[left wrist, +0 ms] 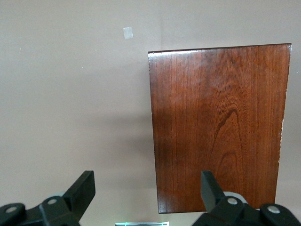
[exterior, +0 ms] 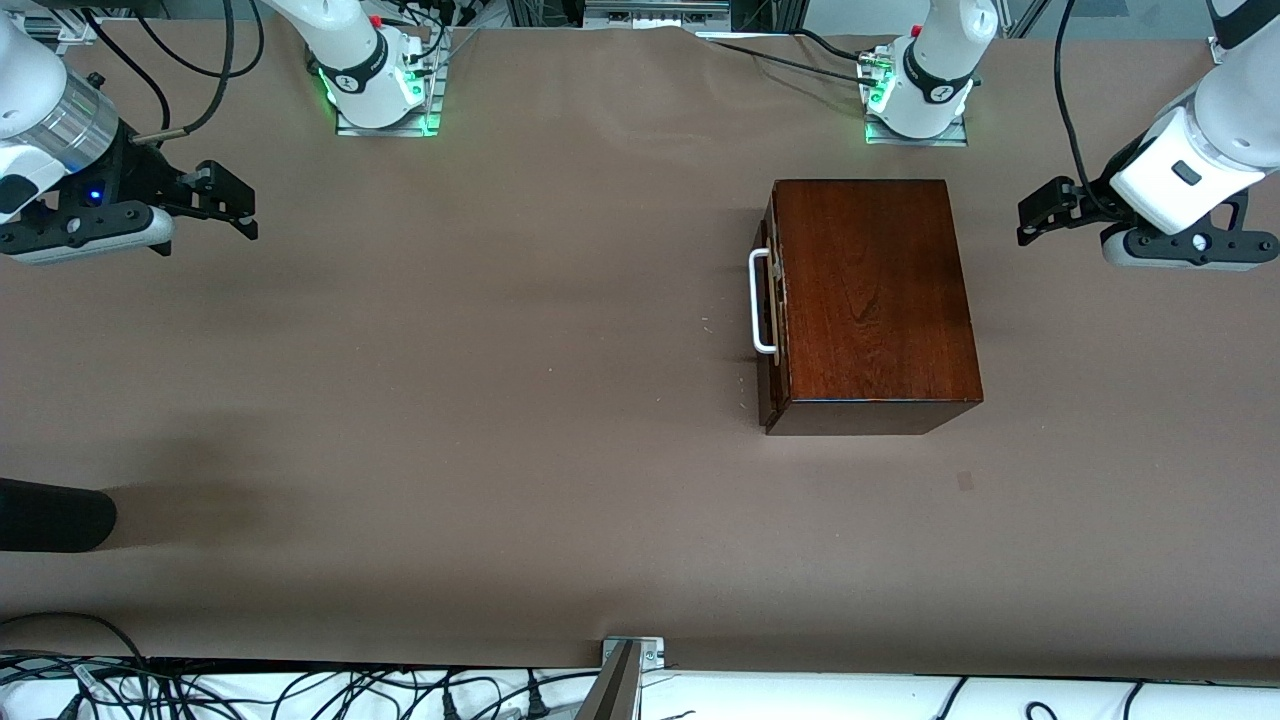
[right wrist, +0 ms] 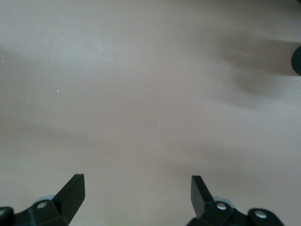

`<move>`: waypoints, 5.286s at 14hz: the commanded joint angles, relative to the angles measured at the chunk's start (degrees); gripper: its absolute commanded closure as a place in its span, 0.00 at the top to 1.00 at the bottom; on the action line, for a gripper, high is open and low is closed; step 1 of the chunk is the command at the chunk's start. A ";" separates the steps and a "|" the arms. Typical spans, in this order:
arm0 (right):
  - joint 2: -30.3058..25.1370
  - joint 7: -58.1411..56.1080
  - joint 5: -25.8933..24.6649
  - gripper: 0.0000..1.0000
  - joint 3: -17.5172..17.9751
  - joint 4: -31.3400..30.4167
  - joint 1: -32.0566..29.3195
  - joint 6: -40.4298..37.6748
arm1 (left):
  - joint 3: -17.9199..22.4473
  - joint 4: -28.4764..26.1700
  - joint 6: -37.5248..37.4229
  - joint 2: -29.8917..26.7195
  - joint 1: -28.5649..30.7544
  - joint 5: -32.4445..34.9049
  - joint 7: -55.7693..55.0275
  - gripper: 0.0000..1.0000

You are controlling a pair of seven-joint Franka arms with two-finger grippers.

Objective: Open drawer, take yellow block, close drawer

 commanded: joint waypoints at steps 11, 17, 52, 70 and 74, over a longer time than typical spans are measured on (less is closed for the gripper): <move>0.04 0.53 -0.49 1.00 0.41 0.74 -0.38 -0.79 | -13.62 10.32 -1.07 11.80 -3.42 0.05 -13.41 1.00; -0.05 0.53 -0.49 1.00 0.32 0.74 -0.38 -0.79 | -13.90 12.27 5.08 22.00 -19.40 11.55 -32.12 1.00; 1.27 -0.34 -0.49 1.00 -1.88 2.67 -0.20 -3.43 | -13.90 8.13 31.54 37.83 -31.29 21.58 -57.38 1.00; 1.62 -0.43 -0.85 1.00 -1.61 3.55 0.15 -3.87 | -13.90 11.92 11.35 20.54 -20.50 12.62 -37.81 1.00; 2.06 -0.17 1.79 1.00 -1.52 3.55 1.37 -2.64 | -13.90 11.92 4.40 14.21 -11.19 8.95 -24.56 1.00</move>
